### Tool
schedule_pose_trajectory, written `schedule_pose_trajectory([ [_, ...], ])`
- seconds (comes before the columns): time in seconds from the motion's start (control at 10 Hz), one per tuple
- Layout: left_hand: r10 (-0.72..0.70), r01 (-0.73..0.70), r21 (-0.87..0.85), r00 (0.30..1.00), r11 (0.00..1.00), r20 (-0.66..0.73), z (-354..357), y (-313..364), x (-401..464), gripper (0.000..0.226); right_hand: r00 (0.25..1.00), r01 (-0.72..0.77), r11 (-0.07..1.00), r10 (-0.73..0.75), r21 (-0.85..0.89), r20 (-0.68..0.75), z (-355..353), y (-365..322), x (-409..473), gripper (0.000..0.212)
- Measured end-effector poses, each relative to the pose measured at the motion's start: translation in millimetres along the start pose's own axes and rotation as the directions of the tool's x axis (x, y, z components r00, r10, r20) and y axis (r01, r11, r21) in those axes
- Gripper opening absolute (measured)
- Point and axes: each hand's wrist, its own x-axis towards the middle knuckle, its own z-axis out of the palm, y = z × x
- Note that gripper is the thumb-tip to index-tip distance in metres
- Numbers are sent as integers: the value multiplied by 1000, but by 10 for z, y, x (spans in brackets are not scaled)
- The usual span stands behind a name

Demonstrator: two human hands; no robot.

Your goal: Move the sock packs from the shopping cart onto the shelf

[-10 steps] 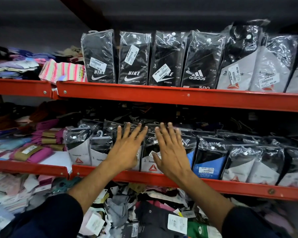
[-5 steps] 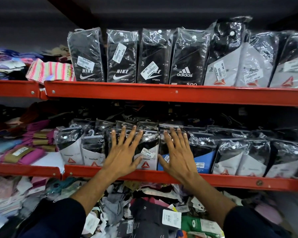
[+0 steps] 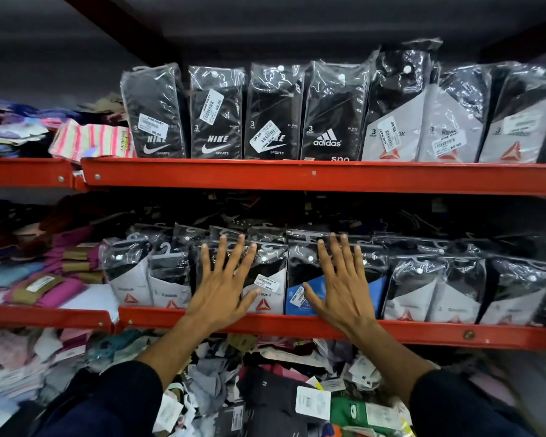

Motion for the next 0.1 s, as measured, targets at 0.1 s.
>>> schedule_pose_trajectory([
  [0.1,-12,12,0,998,1000,-59,-105,83,-34,84,996,14,998,-7,65,-92,-164,-25,-51,91],
])
